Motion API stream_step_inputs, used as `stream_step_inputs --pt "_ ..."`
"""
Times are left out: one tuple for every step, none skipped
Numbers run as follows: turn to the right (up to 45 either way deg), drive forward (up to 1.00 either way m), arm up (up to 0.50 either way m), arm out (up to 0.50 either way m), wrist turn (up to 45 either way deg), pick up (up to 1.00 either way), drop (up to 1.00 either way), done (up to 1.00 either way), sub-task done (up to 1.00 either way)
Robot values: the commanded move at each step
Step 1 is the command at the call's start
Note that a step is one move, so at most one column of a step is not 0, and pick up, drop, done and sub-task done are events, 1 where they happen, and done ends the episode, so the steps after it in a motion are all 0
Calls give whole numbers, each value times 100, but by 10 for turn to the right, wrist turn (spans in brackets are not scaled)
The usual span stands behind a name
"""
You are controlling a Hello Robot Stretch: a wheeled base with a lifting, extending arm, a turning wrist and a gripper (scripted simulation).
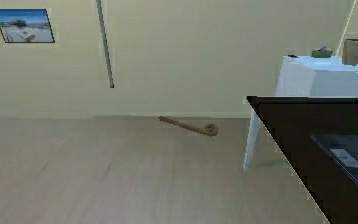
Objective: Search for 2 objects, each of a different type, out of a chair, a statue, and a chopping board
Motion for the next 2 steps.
stream_step_inputs --pt "450 0 0 0 0 0 0 0 0" --pt "240 0 0 0 0 0 0 0 0"
